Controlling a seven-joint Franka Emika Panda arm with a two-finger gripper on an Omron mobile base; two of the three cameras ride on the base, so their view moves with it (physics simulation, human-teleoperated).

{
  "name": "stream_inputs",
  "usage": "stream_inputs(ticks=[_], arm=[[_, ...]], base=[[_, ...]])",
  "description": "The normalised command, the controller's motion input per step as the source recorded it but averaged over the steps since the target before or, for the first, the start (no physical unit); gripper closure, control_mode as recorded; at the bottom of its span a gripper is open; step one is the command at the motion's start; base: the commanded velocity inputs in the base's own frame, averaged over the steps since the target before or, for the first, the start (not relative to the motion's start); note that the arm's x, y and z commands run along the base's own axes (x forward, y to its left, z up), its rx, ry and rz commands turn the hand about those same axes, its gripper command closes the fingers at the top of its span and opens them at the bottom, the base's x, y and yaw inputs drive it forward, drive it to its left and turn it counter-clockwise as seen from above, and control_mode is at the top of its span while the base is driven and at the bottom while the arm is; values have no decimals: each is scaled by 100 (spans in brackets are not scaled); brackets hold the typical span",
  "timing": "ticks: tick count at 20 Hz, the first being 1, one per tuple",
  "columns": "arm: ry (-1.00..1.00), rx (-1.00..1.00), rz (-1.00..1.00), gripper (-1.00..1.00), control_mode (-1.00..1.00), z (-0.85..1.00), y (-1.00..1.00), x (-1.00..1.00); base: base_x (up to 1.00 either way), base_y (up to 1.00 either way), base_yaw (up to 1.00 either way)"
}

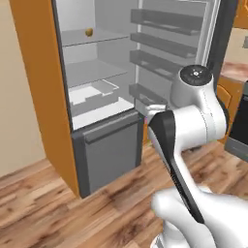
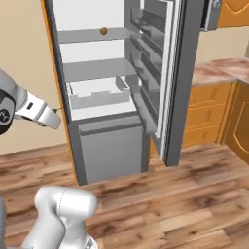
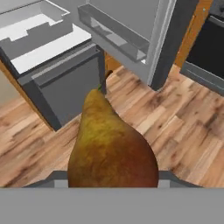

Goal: Pick the apple and pear from the fridge and place them inside the tupperware on the counter.

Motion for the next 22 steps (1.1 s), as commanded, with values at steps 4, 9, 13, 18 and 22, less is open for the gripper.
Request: stream_inputs(ticks=[4,9,13,18,22], arm=[[0,0,0,100,100,0,0,0],[0,0,0,100,100,0,0,0],[0,0,0,100,100,0,0,0],[0,0,0,100,100,0,0,0],[0,0,0,100,100,0,0,0]], base=[[-65,28,-100],[-29,9,-100],[3,-8,-100],[45,-42,-71],[68,-27,-9]])
